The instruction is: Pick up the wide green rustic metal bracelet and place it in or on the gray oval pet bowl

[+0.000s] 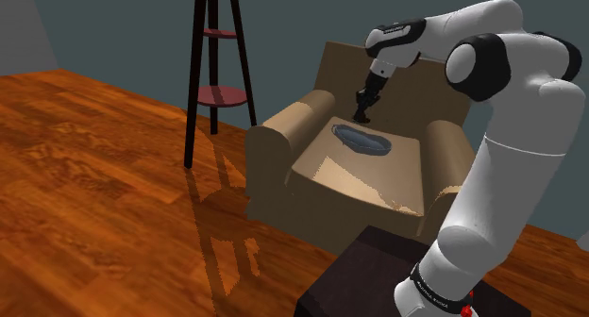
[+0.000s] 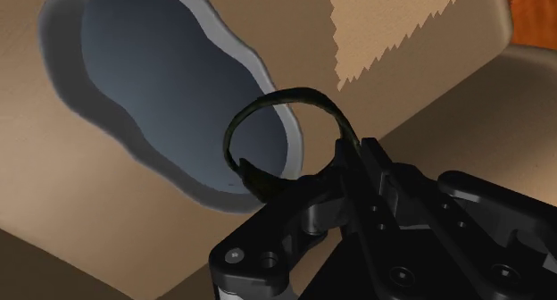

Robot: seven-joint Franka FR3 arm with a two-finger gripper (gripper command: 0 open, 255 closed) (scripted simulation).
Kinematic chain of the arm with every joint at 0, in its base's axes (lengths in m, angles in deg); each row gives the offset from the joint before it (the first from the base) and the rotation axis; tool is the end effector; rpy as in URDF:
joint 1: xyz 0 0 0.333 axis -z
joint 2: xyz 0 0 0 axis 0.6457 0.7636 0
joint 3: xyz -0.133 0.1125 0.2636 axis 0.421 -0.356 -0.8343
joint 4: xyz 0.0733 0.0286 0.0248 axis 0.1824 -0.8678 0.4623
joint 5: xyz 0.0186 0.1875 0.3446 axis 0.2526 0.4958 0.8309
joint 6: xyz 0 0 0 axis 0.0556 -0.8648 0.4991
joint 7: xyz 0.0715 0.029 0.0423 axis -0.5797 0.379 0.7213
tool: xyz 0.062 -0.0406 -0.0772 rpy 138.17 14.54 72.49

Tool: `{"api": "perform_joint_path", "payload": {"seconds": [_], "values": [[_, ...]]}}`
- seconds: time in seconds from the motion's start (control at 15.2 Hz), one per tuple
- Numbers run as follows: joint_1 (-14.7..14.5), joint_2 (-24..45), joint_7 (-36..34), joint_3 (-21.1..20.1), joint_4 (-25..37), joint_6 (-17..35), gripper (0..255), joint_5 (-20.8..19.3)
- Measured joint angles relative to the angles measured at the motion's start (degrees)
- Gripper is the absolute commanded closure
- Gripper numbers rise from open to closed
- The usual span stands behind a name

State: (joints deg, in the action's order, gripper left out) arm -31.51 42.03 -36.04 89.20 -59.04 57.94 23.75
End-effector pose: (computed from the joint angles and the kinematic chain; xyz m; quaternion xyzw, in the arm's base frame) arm 0.4814 -0.3680 0.5018 -0.9853 0.1410 -0.0665 0.0693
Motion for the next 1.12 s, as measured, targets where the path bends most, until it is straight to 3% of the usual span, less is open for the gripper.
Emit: {"api": "perform_joint_path", "payload": {"seconds": [0.4,1.12], "values": [[7.56,12.93,6.15,0.83,17.28,-7.73,255,6.73],[7.64,15.01,8.6,0.23,11.99,-1.09,255,8.34]]}}
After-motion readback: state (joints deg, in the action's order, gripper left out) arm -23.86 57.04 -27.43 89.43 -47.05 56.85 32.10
